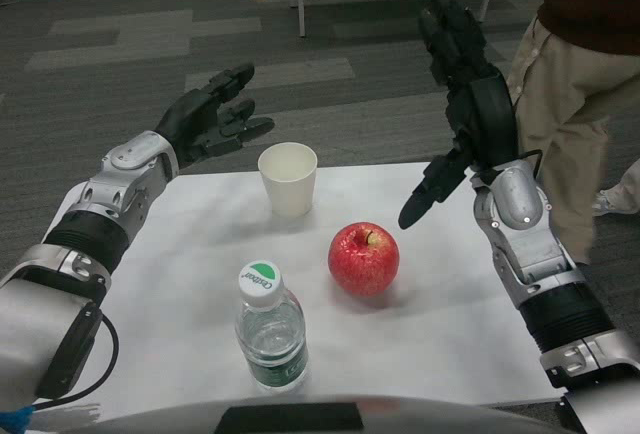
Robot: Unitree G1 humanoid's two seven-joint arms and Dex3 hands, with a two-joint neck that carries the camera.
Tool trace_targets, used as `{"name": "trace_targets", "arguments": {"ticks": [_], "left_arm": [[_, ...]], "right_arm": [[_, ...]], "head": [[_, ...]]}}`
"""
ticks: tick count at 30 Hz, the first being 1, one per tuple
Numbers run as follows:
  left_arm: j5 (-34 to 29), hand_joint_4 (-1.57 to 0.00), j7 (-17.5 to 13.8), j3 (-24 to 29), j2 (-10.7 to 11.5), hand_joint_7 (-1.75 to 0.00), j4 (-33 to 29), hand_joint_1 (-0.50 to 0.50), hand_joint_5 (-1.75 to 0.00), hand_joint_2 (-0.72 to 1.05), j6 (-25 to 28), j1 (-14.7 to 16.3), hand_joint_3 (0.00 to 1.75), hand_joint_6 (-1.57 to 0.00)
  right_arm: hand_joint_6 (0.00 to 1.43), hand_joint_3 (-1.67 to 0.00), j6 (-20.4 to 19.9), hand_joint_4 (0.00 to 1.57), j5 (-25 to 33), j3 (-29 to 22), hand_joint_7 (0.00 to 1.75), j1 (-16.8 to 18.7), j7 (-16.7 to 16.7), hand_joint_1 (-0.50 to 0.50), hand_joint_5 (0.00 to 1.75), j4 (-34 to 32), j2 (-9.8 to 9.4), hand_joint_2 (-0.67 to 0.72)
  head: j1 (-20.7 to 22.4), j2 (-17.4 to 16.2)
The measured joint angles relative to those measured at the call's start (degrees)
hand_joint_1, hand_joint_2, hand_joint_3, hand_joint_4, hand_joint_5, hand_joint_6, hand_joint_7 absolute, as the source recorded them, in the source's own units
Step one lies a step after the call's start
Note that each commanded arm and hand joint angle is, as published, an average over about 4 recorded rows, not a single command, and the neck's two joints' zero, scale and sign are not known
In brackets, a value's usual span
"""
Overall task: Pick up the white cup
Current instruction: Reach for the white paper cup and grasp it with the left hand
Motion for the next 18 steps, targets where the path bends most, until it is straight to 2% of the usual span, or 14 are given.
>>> {"name": "trace_targets", "arguments": {"ticks": [1,3,4,5,9,13,18], "left_arm": [[0.15,0.0,0.0,-0.36,-0.01,0.0,0.4,-0.5,0.0,0.34,-0.29,-0.02,0.09,0.0],[0.39,0.0,0.04,-0.99,-0.01,0.0,0.89,-0.5,0.0,-0.33,-0.76,-0.04,0.09,0.0],[0.44,0.0,0.09,-1.25,-0.02,0.0,0.97,-0.5,0.0,-0.55,-1.03,-0.04,0.09,0.0],[0.48,0.0,0.15,-1.44,-0.04,0.0,1.03,-0.5,0.0,-0.68,-1.38,-0.04,0.09,0.0],[0.55,0.0,0.73,-2.07,-0.18,0.0,1.69,-0.5,-0.1,-0.72,-3.43,-0.04,0.09,0.0],[0.56,0.0,1.23,-2.31,-0.36,0.0,2.67,-0.5,-0.1,-0.72,-4.4,-0.03,0.09,0.0],[1.3,0.0,1.32,-2.39,-0.45,0.0,3.09,-0.5,-0.1,-0.64,-4.49,-0.03,0.09,0.0]], "right_arm": [[0.0,0.0,0.0,0.02,0.0,0.26,0.0,-0.02,0.01,-0.42,0.0,0.32,0.0,0.47],[0.0,0.0,0.0,0.01,0.06,0.66,0.0,-0.07,0.02,-0.42,0.0,1.01,0.0,0.47],[0.0,0.0,0.0,0.01,0.11,0.82,0.0,-0.09,0.04,-0.42,0.0,1.32,0.0,0.47],[0.0,0.0,0.0,0.0,0.16,0.99,0.0,-0.13,0.09,-0.42,0.0,1.58,0.0,0.47],[0.0,0.0,0.0,0.0,0.33,1.56,0.0,-0.33,0.44,-0.42,0.0,2.41,0.0,0.47],[0.0,0.0,0.0,0.01,0.48,2.27,0.0,-0.54,0.45,-0.42,0.0,3.44,0.0,0.47],[0.0,0.0,0.0,0.01,0.48,2.53,0.0,-0.81,0.45,-0.42,0.0,3.72,0.0,0.47]], "head": [[0.18,-0.08],[0.5,-0.18],[0.61,-0.25],[0.69,-0.34],[0.89,-0.94],[0.99,-1.5],[1.12,-2.22]]}}
